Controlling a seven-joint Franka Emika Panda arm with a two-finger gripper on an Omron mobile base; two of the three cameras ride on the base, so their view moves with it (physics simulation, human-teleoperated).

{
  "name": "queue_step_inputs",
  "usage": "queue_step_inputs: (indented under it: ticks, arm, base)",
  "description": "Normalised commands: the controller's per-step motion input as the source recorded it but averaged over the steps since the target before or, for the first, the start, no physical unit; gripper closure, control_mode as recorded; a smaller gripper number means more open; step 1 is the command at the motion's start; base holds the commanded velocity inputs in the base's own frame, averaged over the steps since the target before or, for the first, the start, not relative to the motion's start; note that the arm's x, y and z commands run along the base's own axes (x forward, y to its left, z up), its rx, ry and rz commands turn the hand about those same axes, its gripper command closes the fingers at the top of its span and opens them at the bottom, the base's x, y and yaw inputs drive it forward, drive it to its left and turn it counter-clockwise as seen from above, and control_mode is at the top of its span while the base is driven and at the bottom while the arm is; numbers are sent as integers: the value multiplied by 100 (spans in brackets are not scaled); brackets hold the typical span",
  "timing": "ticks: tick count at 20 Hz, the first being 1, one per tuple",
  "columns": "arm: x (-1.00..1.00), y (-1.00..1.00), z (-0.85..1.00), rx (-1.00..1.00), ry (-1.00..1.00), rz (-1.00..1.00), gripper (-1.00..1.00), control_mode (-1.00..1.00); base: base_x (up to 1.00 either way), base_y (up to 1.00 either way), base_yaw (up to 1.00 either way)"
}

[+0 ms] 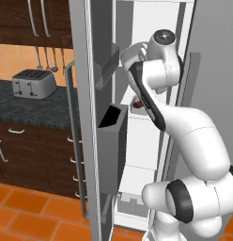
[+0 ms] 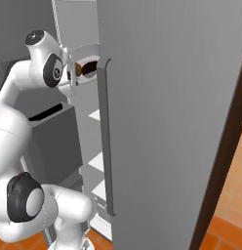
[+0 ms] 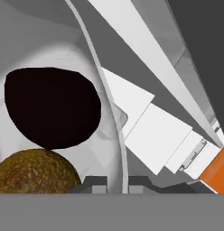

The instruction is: Take the meat container that has the chicken drumstick and place it on the second highest rack of the freezer. Then take the vegetable container that has the avocados and place it on the highest rack of the freezer.

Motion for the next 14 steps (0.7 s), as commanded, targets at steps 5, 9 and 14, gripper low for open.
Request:
queue_step_inputs:
  ticks: [5,9,14]
  arm:
    - [25,-32,22,0,0,0,100,-100]
    - [34,-28,22,0,0,-2,100,-100]
    - [36,-20,17,0,0,-6,100,-100]
  base:
    - [0,0,0]
    - [0,0,0]
    - [0,0,0]
